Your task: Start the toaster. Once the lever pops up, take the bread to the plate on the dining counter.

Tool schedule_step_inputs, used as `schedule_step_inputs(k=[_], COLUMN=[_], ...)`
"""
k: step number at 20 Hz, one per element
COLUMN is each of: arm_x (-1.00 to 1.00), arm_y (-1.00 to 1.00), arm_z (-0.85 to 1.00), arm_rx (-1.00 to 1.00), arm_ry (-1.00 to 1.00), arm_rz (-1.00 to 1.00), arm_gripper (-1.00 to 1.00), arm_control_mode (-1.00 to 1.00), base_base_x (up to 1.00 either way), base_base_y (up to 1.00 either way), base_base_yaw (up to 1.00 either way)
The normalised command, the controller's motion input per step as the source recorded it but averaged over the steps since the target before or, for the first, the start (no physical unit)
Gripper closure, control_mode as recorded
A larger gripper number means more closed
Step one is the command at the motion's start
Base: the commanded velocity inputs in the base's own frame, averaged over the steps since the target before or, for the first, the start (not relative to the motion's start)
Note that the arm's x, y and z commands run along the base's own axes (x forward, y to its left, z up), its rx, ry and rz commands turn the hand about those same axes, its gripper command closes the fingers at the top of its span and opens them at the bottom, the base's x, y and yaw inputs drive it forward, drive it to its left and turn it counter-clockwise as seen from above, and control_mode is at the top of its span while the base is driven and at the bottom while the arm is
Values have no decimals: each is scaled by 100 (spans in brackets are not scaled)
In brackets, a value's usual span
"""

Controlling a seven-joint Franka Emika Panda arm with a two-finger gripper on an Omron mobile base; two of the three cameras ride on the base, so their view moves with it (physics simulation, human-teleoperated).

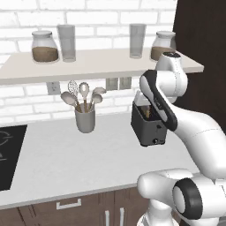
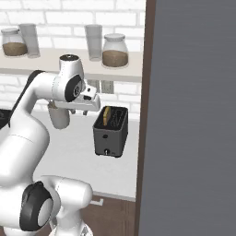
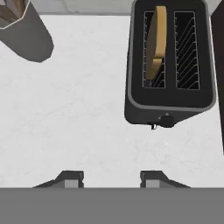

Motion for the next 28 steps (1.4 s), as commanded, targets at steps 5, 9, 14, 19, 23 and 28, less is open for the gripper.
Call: schedule_step_inputs(k=[5,9,14,19,23,28], arm_x=[-13,-26,-21,0,11,24], arm_y=[-4,-32,-45,-37,-22,-9], arm_z=[-2,-34,-43,-32,-19,-15], arm_rx=[2,0,-1,-3,0,0], arm_ry=[0,0,-6,-12,-10,-5], arm_rz=[0,0,0,0,0,0], arm_gripper=[-100,-100,-100,-100,-100,-100], arm_control_mode=[-100,-100,-100,-100,-100,-100], base_base_x=[0,0,0,0,0,0], base_base_y=[0,0,0,0,0,0], base_base_yaw=[0,0,0,0,0,0])
